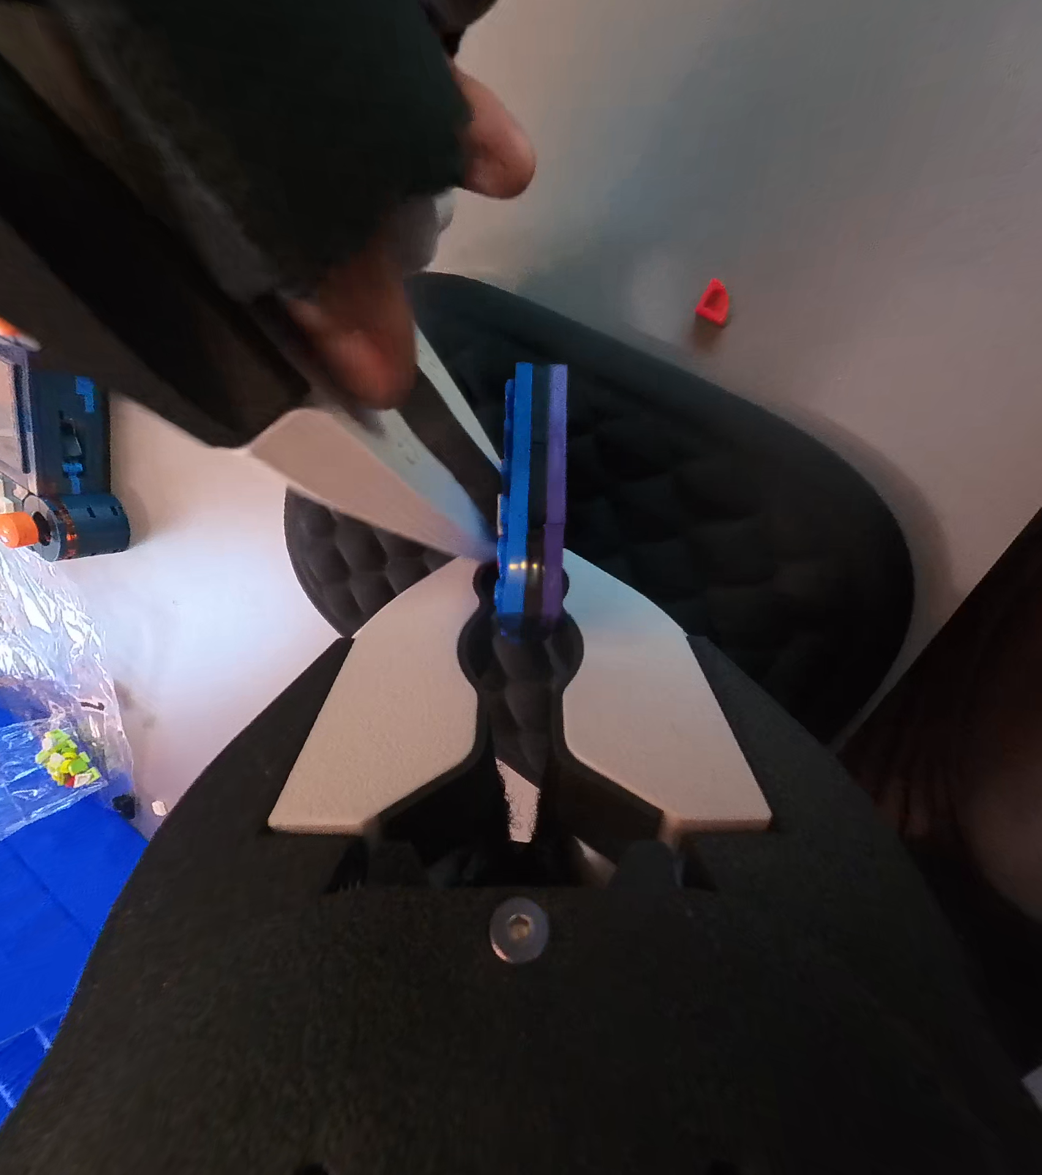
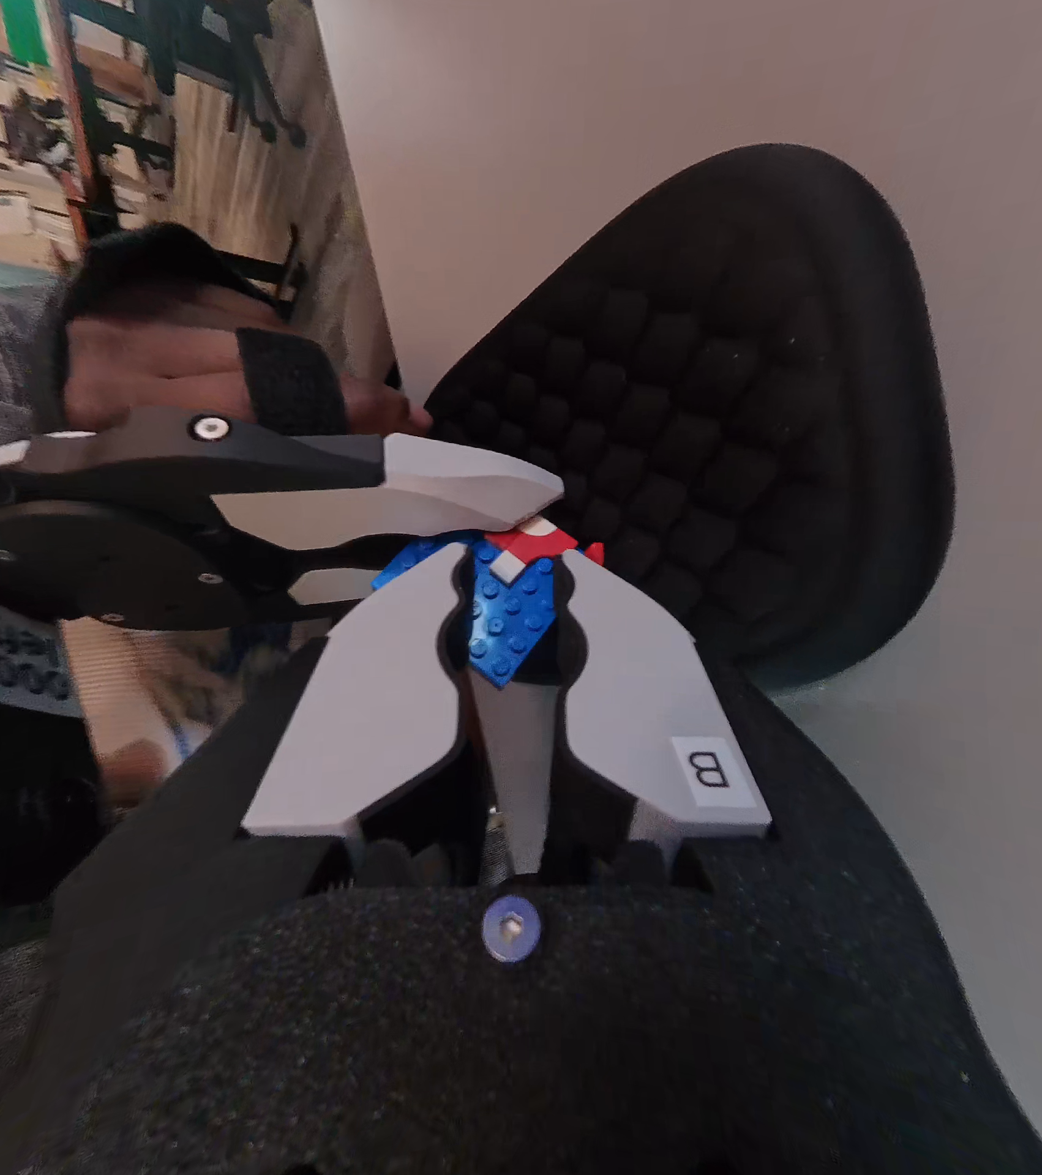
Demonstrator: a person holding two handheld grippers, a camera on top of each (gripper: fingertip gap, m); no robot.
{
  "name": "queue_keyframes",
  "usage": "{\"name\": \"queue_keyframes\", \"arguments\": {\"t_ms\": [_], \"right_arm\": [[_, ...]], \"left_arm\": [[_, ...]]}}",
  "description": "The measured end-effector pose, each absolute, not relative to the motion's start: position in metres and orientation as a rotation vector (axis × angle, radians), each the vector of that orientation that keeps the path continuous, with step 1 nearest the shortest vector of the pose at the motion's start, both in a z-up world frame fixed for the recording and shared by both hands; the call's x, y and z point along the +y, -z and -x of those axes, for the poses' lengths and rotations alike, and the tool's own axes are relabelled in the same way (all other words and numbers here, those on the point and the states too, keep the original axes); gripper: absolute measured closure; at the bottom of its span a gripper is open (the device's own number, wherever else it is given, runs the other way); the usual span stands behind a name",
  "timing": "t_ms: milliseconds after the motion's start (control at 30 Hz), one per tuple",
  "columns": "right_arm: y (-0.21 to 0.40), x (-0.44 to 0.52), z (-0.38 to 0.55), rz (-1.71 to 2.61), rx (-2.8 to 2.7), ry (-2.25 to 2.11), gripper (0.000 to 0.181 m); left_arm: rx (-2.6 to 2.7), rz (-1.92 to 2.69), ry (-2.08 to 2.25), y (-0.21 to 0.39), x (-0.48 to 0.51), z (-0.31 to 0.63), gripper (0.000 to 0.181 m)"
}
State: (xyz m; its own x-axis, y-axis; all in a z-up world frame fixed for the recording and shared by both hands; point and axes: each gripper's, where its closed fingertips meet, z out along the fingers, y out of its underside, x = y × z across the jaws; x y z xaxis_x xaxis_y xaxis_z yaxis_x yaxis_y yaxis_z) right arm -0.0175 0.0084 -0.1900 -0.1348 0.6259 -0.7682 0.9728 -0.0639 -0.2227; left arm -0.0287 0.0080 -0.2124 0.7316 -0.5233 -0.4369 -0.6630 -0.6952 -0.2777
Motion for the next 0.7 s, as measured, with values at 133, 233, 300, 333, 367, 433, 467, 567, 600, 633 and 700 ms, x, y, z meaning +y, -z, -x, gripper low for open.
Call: {"name": "queue_keyframes", "arguments": {"t_ms": [133, 233, 300, 333, 367, 433, 467, 567, 600, 633, 700], "right_arm": [[0.191, 0.009, 0.016, -1.687, 1.847, 1.131, 0.164], [0.191, 0.009, 0.015, -1.625, 1.952, 1.189, 0.165], [0.19, 0.008, 0.017, -1.576, 2.03, 1.254, 0.169], [0.195, 0.01, 0.018, -1.577, 2.123, 1.238, 0.172], [0.213, 0.023, 0.016, -1.563, 2.384, 1.085, 0.177], [0.213, 0.025, 0.019, -1.525, 2.478, 1.109, 0.181], [0.209, 0.025, 0.02, -1.515, 2.412, 1.155, 0.181], [0.201, 0.027, 0.018, -1.41, 2.445, 1.227, 0.177], [0.195, 0.028, 0.016, -1.303, 2.535, 1.244, 0.173], [0.187, 0.029, 0.014, -1.195, 2.609, 1.286, 0.166], [0.168, 0.025, 0.004, -1.014, 2.6, 1.431, 0.146]], "left_arm": [[0.919, 2.504, -0.478, 0.212, 0.009, 0.028, 0.168], [0.92, 2.495, -0.479, 0.212, 0.009, 0.028, 0.168], [0.917, 2.496, -0.465, 0.213, 0.009, 0.028, 0.168], [0.911, 2.502, -0.445, 0.213, 0.009, 0.028, 0.168], [0.896, 2.498, -0.421, 0.212, 0.01, 0.027, 0.168], [0.893, 2.5, -0.394, 0.213, 0.008, 0.028, 0.168], [0.895, 2.493, -0.394, 0.213, 0.008, 0.028, 0.168], [0.886, 2.465, -0.345, 0.213, 0.008, 0.028, 0.167], [0.886, 2.45, -0.322, 0.212, 0.008, 0.028, 0.167], [0.886, 2.431, -0.293, 0.212, 0.008, 0.028, 0.167], [0.896, 2.384, -0.216, 0.212, 0.008, 0.028, 0.167]]}}
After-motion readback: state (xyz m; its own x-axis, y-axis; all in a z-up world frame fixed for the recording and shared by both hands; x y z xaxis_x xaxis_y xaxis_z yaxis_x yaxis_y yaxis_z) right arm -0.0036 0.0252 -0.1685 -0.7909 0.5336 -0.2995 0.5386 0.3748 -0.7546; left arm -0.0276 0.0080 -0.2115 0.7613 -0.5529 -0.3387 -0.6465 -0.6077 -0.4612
